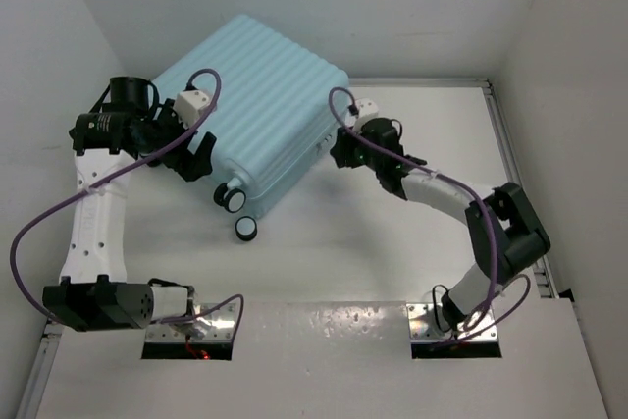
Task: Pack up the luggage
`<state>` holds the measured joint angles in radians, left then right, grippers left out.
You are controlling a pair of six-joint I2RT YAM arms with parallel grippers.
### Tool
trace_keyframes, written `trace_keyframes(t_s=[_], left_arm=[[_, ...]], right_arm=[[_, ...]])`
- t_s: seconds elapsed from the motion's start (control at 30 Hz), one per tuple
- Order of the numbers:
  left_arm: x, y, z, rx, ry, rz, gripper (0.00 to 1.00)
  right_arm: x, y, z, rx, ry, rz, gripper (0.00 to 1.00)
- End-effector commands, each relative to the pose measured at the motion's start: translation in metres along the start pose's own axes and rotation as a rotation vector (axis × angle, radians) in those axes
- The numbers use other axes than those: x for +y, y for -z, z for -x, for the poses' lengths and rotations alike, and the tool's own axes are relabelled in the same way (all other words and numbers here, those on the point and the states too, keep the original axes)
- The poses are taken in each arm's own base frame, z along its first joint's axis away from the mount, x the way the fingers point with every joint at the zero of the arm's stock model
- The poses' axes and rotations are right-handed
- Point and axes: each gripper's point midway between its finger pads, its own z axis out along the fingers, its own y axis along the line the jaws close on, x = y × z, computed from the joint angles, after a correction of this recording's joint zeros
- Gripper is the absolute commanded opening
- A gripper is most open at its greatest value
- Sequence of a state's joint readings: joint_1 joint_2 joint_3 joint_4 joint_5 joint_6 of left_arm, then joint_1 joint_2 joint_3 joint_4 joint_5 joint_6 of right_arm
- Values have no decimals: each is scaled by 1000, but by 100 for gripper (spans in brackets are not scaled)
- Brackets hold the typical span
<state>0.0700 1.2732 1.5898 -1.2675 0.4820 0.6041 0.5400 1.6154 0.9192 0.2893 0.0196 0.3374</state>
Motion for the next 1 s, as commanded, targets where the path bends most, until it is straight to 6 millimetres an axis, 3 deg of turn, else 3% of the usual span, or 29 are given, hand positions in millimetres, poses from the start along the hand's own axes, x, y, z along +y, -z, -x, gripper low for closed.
trace_keyframes(t_s=[0.0, 0.07, 0.1, 0.13, 0.17, 0.2, 0.3, 0.37, 0.43, 0.47, 0.53, 0.57, 0.6, 0.63, 0.67, 0.7, 0.77, 0.8, 0.83, 0.87, 0.9, 0.97], left_arm=[[18, -2, 16, -80, 55, 63, 91], [22, -1, 18, -101, 66, 84, 91], [25, -1, 22, -118, 74, 95, 91], [27, -1, 24, -126, 78, 101, 91], [28, -3, 22, -120, 80, 107, 91], [31, -3, 26, -135, 84, 117, 91], [38, -9, 28, -143, 104, 131, 91], [45, -13, 32, -154, 115, 130, 92], [57, -16, 38, -183, 147, 154, 92], [70, -19, 33, -179, 226, 182, 92], [100, -11, 35, -224, 302, 287, 94], [114, -10, 30, -247, 426, 332, 94], [139, 0, 11, -262, 521, 410, 94], [162, 11, 13, -327, 551, 482, 92], [172, 17, 8, -366, 640, 511, 90], [197, 26, -13, -363, 721, 593, 87], [222, 36, -37, -376, 852, 653, 85], [228, 34, -42, -378, 882, 641, 85], [239, 23, -55, -356, 926, 624, 85], [250, 24, -56, -374, 932, 630, 85], [258, 22, -57, -387, 941, 628, 85], [270, 17, -57, -407, 941, 634, 84]], right_arm=[[-44, -15, 36, -49, -217, -68, 44], [-82, -21, 46, -72, -380, -104, 37], [-80, -28, 37, -34, -424, -37, 32], [-80, -31, 54, -59, -473, -11, 31], [-89, -30, 55, -48, -491, 5, 30], [-85, -32, 56, -33, -482, 52, 30], [-103, -42, 67, -107, -475, 91, 41], [-127, -54, 64, -109, -573, 63, 51], [-149, -61, 79, -153, -595, 50, 56], [-159, -78, 88, -166, -635, 59, 56], [-172, -87, 93, -171, -665, 78, 57], [-181, -107, 100, -183, -695, 93, 57], [-188, -112, 101, -186, -716, 96, 57], [-195, -124, 88, -164, -742, 88, 57], [-200, -134, 108, -205, -770, 107, 57], [-201, -138, 111, -212, -780, 108, 57], [-207, -159, 119, -245, -791, 120, 57], [-212, -172, 104, -227, -810, 106, 59], [-197, -181, 118, -245, -798, 136, 61], [-211, -184, 119, -268, -802, 110, 62], [-217, -199, 113, -277, -799, 111, 62], [-205, -213, 106, -275, -793, 123, 63]])
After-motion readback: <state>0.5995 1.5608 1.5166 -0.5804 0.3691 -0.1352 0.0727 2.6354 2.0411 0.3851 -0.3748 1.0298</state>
